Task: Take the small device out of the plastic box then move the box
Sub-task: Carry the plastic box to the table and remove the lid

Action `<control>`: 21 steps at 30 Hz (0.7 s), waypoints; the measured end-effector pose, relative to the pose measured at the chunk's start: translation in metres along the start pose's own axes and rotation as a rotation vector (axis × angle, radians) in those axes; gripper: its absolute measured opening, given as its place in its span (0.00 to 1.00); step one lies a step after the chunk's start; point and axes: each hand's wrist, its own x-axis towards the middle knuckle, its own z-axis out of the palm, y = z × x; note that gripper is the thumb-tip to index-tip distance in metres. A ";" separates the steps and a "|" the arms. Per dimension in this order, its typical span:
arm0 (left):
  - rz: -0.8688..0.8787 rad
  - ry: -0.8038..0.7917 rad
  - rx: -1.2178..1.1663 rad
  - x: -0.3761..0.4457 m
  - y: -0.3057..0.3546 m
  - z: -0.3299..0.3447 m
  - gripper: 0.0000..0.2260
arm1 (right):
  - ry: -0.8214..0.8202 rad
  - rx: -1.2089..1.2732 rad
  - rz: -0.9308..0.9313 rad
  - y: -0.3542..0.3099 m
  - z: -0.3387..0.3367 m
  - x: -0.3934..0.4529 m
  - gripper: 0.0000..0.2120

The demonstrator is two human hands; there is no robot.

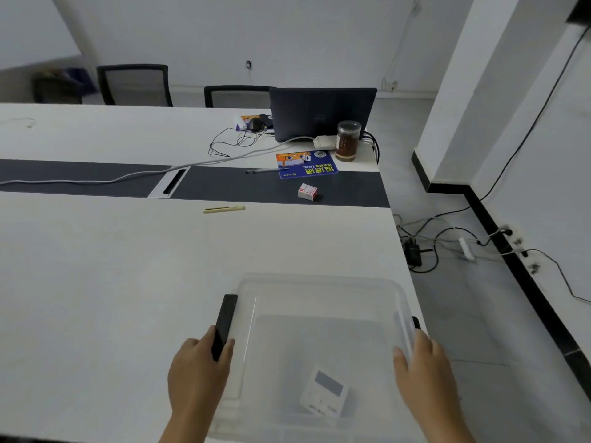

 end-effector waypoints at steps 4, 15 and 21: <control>0.032 -0.005 -0.041 0.003 -0.004 -0.005 0.14 | -0.027 0.150 0.060 -0.002 0.000 0.005 0.18; -0.132 -0.058 -0.423 0.008 -0.022 -0.002 0.19 | 0.006 0.278 0.030 0.013 0.005 0.017 0.14; -0.109 0.026 -0.326 0.009 -0.021 -0.003 0.16 | -0.041 0.300 0.083 0.017 0.006 0.020 0.14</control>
